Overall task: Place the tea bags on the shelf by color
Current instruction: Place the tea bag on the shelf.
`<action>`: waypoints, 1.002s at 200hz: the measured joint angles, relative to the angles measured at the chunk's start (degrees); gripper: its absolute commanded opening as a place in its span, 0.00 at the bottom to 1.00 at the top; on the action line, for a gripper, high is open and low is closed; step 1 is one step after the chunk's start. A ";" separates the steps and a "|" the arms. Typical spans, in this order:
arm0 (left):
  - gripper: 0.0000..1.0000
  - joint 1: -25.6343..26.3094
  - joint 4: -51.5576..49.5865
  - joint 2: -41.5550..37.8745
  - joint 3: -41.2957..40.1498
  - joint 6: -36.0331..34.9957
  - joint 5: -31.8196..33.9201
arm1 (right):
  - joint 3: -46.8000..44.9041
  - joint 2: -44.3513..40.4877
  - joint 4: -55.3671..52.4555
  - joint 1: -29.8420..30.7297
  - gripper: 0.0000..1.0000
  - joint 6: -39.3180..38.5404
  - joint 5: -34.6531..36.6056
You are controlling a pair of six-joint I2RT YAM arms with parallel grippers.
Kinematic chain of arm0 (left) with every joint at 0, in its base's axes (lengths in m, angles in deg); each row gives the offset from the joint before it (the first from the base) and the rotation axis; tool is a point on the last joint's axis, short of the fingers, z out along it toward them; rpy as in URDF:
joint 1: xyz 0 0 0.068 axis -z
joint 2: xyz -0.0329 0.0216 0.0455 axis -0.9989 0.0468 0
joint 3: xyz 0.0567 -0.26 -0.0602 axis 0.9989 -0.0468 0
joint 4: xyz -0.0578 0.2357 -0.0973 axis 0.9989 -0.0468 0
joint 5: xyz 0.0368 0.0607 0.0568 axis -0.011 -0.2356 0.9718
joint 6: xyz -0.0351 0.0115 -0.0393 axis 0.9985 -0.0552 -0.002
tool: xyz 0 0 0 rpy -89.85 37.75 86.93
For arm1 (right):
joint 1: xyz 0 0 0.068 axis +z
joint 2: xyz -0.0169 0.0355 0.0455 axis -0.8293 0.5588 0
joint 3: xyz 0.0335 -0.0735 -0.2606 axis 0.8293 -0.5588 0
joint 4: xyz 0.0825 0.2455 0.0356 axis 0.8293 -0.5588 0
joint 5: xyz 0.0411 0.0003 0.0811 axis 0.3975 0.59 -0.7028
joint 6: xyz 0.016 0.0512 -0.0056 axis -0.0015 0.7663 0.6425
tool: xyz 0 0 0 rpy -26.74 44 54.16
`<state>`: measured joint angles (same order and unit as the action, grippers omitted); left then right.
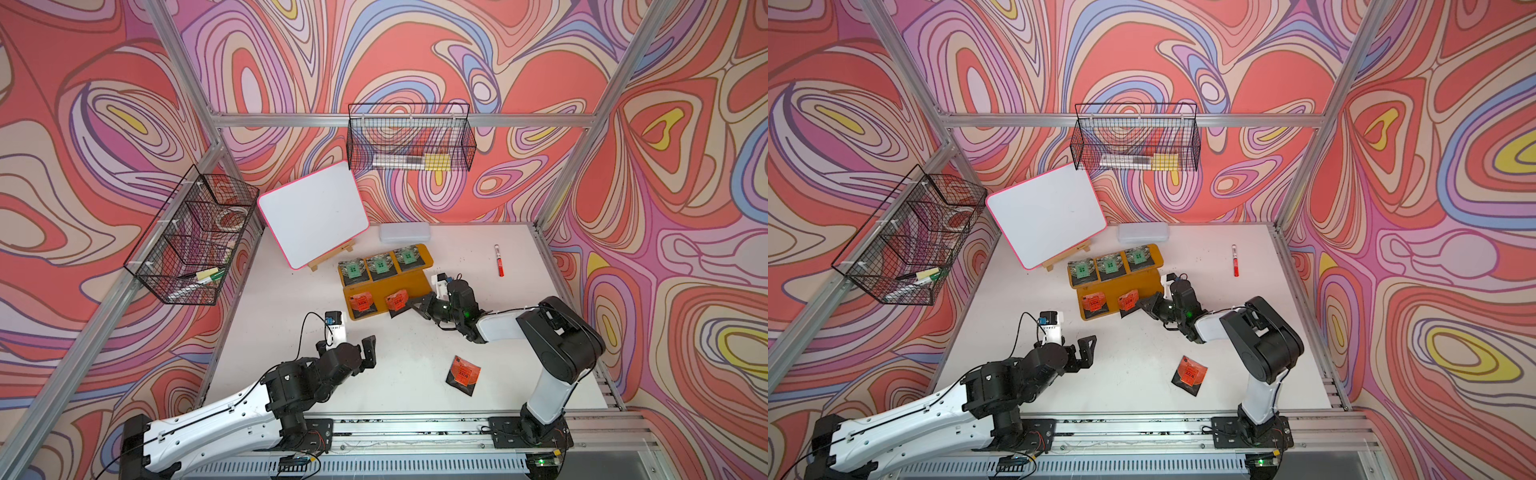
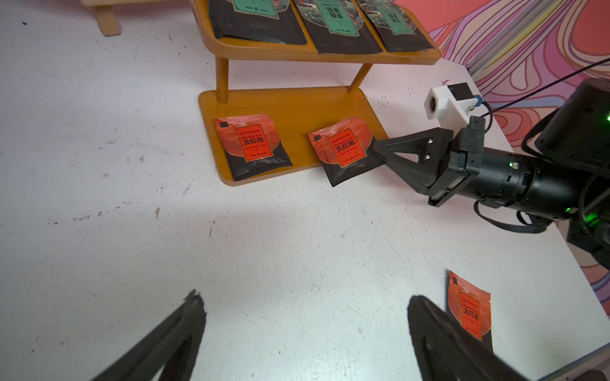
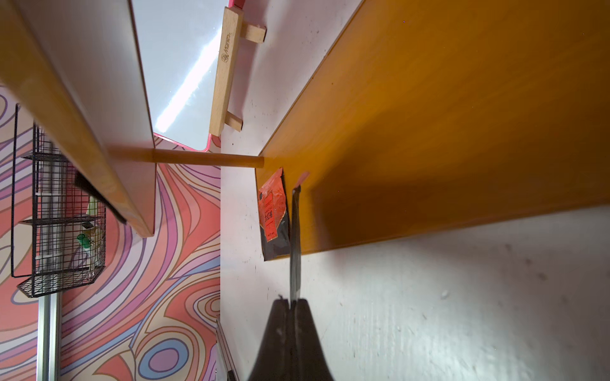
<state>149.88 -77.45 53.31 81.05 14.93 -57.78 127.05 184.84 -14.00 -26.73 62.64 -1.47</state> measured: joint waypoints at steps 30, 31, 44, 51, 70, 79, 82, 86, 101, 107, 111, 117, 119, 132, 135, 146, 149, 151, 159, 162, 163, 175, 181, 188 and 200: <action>0.99 0.00 -0.13 0.00 0.00 0.02 0.00 | 1.20 2.99 0.79 -0.09 0.00 0.44 -0.55; 0.99 0.00 -0.13 0.00 0.00 0.02 0.00 | 1.27 3.13 0.81 -0.09 0.00 0.48 -0.61; 0.99 0.00 -0.15 -0.02 0.00 0.02 0.00 | 1.86 4.24 1.01 -0.09 0.00 0.74 -0.83; 0.99 0.00 -0.15 -0.02 -0.02 0.02 0.00 | 2.19 4.76 1.09 -0.09 0.00 0.87 -0.94; 0.99 0.00 -0.17 -0.02 -0.02 0.04 0.00 | 3.15 5.70 1.16 -0.09 0.00 1.14 -1.09; 0.99 -0.02 -0.17 -0.04 -0.02 0.02 0.02 | 3.67 6.05 1.20 -0.11 0.00 1.29 -1.16; 0.99 -0.04 -0.20 -0.04 -0.02 0.02 0.02 | 3.89 6.19 1.20 -0.11 0.00 1.31 -1.16; 0.99 -0.04 -0.20 -0.09 -0.02 0.02 0.02 | 4.15 6.36 1.20 -0.11 0.00 1.38 -1.18; 0.99 -0.04 -0.24 -0.22 -0.02 0.02 0.02 | 4.90 6.93 1.25 -0.11 0.00 1.53 -1.18; 0.99 -0.04 -0.26 -0.31 -0.02 0.02 0.02 | 5.18 7.17 1.20 -0.11 0.00 1.55 -1.18; 0.99 -0.04 -0.26 -0.33 -0.02 0.02 0.02 | 5.35 7.37 1.20 -0.11 0.00 1.55 -1.18; 0.99 -0.04 -0.26 -0.35 -0.02 0.02 0.02 | 5.66 7.65 1.16 -0.11 0.00 1.57 -1.18; 0.99 -0.04 -0.26 -0.35 -0.02 0.02 0.04 | 5.73 7.74 1.16 -0.11 0.00 1.60 -1.18; 0.99 -0.04 -0.31 -0.35 -0.04 0.04 0.02 | 6.36 8.39 1.14 -0.11 0.00 1.73 -1.22; 0.99 -0.04 -0.33 -0.35 -0.04 0.02 0.02 | 6.45 8.52 1.14 -0.11 0.00 1.73 -1.20; 0.99 -0.04 -0.35 -0.35 -0.04 0.02 0.02 | 6.84 9.03 1.09 -0.11 0.00 1.81 -1.25; 0.99 -0.04 -0.35 -0.35 -0.04 0.02 0.02 | 6.95 9.14 1.05 -0.11 0.00 1.86 -1.25; 0.99 -0.04 -0.35 -0.35 -0.04 0.02 0.02 | 7.06 9.25 1.01 -0.11 0.00 1.90 -1.25; 0.99 -0.04 -0.37 -0.35 -0.04 0.02 0.02 | 7.32 9.51 0.90 -0.11 0.00 1.95 -1.27; 0.99 -0.04 -0.37 -0.35 -0.04 0.02 0.02 | 7.41 9.57 0.87 -0.11 0.00 1.95 -1.25; 0.99 -0.04 -0.37 -0.35 -0.04 0.02 0.02 | 7.43 9.60 0.87 -0.11 0.00 1.95 -1.27; 0.99 -0.11 -0.37 -0.39 -0.09 0.04 0.02 | 8.00 9.99 0.72 -0.11 0.00 1.97 -1.36; 0.99 -0.17 -0.37 -0.48 -0.13 0.02 0.02 | 8.37 10.23 0.63 -0.13 0.00 1.97 -1.46; 0.99 -0.26 -0.39 -0.63 -0.22 0.02 0.02 | 8.79 10.49 0.52 -0.11 0.00 1.95 -1.53; 0.99 -0.31 -0.42 -0.94 -0.39 0.04 0.04 | 9.55 10.95 0.20 -0.11 0.00 1.95 -1.73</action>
<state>149.58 -77.87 52.37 80.65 14.98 -57.73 136.60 195.79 -13.80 -26.84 64.58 -3.19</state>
